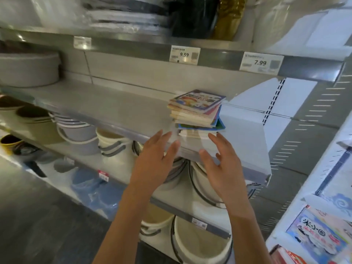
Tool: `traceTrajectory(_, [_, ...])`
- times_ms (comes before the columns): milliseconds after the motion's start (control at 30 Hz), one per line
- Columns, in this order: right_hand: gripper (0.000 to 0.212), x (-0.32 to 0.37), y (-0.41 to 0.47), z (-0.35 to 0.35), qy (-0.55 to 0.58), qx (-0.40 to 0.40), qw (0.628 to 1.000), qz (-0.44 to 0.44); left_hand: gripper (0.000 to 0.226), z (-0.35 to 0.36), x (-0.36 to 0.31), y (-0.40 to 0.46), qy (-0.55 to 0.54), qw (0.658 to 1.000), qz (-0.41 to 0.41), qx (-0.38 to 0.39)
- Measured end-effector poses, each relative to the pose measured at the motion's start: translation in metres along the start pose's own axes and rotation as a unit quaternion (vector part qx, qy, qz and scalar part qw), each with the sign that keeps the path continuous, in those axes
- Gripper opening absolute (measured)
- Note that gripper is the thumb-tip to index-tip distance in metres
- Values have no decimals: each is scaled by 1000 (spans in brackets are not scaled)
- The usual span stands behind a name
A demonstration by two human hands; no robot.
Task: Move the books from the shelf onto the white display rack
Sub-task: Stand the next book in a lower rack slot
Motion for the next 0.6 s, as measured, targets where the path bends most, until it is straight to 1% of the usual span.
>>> traceTrajectory(167, [49, 6, 36, 19, -26, -28, 999, 18, 78, 5, 28, 46, -41, 999, 19, -1])
traceTrajectory(200, [49, 7, 45, 22, -27, -31, 999, 25, 76, 8, 33, 57, -45, 999, 19, -1])
traceTrajectory(300, [47, 8, 73, 29, -24, -38, 998, 33, 57, 21, 49, 92, -49, 999, 17, -1])
traceTrajectory(367, [43, 6, 94, 34, -24, -46, 998, 24, 54, 30, 57, 116, -43, 999, 16, 1])
traceTrajectory(500, [38, 3, 138, 41, -25, -51, 997, 53, 52, 43, 77, 164, -24, 999, 16, -22])
traceTrajectory(600, [35, -5, 171, 46, -36, -64, 995, 65, 47, 53, 91, 201, -48, 998, -1, -42])
Point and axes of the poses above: each hand's wrist, its own y-axis towards the middle knuckle, its own z-axis out of the palm, x = y × z, the point moved 1 cm from there along y, towards the middle knuckle, and after that the axes turned 13 degrees about z, right-handed, at the moved point
